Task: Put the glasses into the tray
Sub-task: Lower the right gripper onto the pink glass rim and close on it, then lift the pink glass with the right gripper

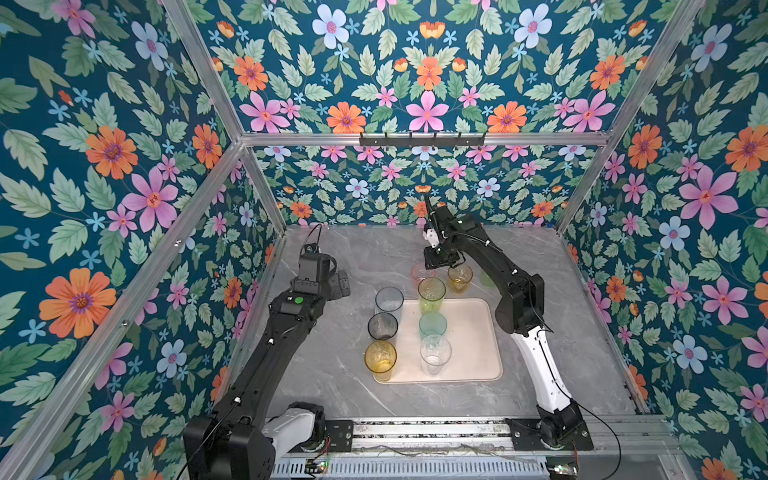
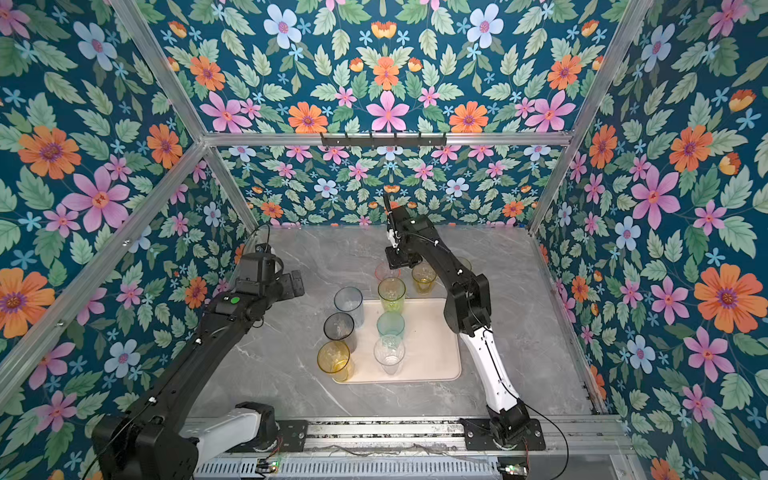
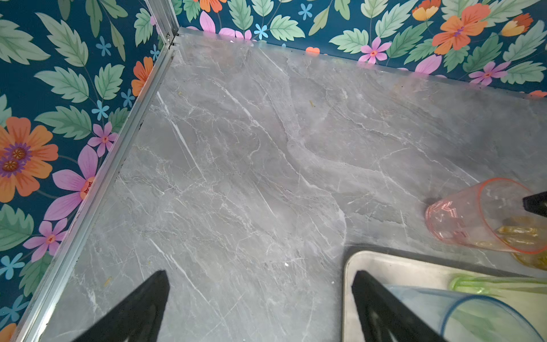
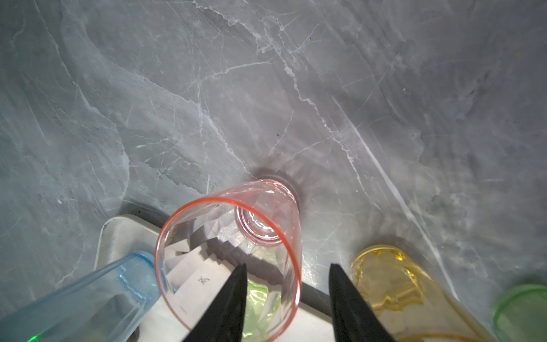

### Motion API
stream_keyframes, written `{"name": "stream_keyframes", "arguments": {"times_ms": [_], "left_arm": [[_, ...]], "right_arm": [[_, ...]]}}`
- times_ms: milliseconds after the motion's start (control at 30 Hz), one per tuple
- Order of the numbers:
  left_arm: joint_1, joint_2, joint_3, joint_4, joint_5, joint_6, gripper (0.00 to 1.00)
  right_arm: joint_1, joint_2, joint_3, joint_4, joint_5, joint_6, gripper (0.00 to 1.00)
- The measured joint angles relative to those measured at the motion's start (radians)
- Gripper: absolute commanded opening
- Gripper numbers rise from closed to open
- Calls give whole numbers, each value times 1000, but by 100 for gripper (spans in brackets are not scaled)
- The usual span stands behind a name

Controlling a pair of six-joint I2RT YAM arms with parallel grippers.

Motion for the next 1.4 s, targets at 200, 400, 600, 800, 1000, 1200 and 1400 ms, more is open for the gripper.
{"name": "stream_keyframes", "arguments": {"times_ms": [200, 400, 600, 800, 1000, 1200, 1400], "left_arm": [[0, 0, 0, 0, 0, 0, 99], [0, 0, 0, 0, 0, 0, 100], [0, 0, 0, 0, 0, 0, 99], [0, 0, 0, 0, 0, 0, 100], [0, 0, 0, 0, 0, 0, 99], [1, 0, 0, 0, 0, 0, 99], [3, 1, 0, 0, 0, 0, 99]], "right_arm": [[0, 18, 15, 2, 1, -2, 43], [1, 29, 20, 2, 1, -3, 37], [3, 37, 24, 4, 6, -4, 29], [5, 38, 23, 15, 22, -5, 23], [5, 42, 23, 22, 47, -6, 15], [5, 46, 23, 24, 55, -7, 9], [5, 45, 23, 24, 71, -7, 4]]}}
